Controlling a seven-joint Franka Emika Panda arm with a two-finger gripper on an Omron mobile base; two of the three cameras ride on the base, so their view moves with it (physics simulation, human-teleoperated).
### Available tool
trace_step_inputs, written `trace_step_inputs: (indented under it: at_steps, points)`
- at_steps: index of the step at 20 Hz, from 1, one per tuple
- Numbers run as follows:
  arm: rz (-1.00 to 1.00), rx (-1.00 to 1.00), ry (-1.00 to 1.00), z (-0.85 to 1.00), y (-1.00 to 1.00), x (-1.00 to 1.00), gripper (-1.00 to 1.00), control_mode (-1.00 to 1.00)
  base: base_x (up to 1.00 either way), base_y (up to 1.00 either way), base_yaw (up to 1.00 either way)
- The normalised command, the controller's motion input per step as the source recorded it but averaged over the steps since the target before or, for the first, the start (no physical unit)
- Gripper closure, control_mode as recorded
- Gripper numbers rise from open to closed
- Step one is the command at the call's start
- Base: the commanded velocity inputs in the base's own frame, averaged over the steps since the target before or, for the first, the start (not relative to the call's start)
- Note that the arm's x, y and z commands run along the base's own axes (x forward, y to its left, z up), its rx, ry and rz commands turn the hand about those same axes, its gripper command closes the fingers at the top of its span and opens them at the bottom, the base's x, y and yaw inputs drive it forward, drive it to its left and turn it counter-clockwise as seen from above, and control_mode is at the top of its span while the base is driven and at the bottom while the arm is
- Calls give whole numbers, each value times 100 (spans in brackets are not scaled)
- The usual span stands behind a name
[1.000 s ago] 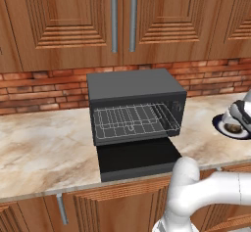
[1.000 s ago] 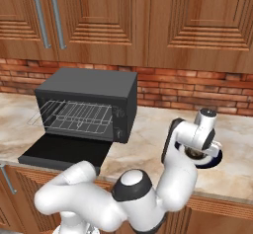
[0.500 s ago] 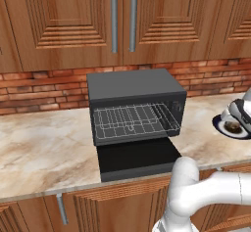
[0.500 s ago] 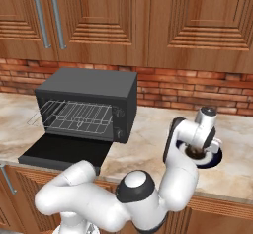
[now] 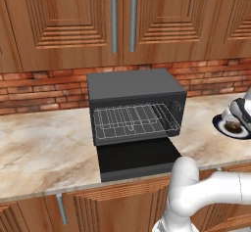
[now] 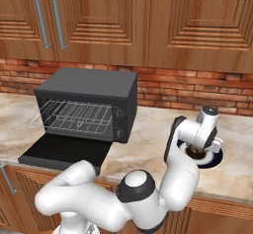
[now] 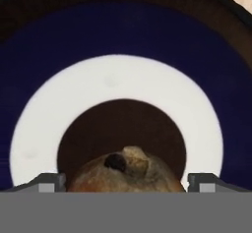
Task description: Open the toaster oven door. Place the bread on the top rack in the toaster oven and place the chicken drumstick on the bottom rack.
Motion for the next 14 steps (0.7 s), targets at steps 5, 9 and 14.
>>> trace_step_inputs:
  at_steps: [5, 9, 14]
  points:
    - [3, 0, -2, 49, 9, -65, 100, -100, 0, 0, 0]
    - [12, -2, 0, 86, 90, -99, 100, -100, 0, 0, 0]
    - [16, -5, 0, 97, 100, -87, 100, -100, 0, 0, 0]
